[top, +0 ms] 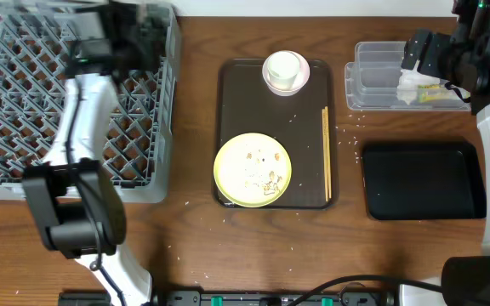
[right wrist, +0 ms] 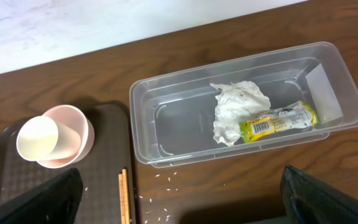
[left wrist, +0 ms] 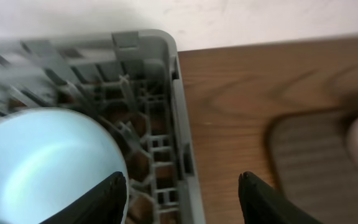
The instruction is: Sort waste into correct bins and load items into the dishwasher
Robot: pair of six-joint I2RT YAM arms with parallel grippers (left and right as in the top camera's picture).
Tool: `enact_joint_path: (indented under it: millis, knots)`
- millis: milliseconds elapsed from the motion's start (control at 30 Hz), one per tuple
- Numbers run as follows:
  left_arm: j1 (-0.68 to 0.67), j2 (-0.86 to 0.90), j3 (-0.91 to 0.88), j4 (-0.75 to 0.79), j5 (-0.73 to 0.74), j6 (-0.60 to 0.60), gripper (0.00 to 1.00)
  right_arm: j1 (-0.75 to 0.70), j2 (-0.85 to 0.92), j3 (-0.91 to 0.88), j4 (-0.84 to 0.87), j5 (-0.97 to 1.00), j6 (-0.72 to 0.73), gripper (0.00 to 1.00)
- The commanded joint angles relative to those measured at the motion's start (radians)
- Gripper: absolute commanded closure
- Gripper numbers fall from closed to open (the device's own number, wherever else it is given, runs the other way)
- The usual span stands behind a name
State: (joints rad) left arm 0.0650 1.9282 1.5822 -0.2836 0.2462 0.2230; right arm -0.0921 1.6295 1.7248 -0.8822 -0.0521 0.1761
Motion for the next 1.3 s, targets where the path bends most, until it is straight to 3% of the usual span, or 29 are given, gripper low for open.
enact_joint_path:
  millis: [0,833,1267]
  knots:
    - [-0.031,0.015,0.004,0.004,-0.279,0.170,0.41,-0.006,0.002,0.006,-0.001,0.003,0.010,0.01]
    - [-0.009,0.120,0.004,0.007,-0.319,0.206,0.41,-0.006,0.002,0.006,-0.001,0.003,0.010,0.01]
    - [0.018,0.146,0.004,0.016,-0.374,0.184,0.54,-0.006,0.002,0.006,-0.001,0.003,0.010,0.01]
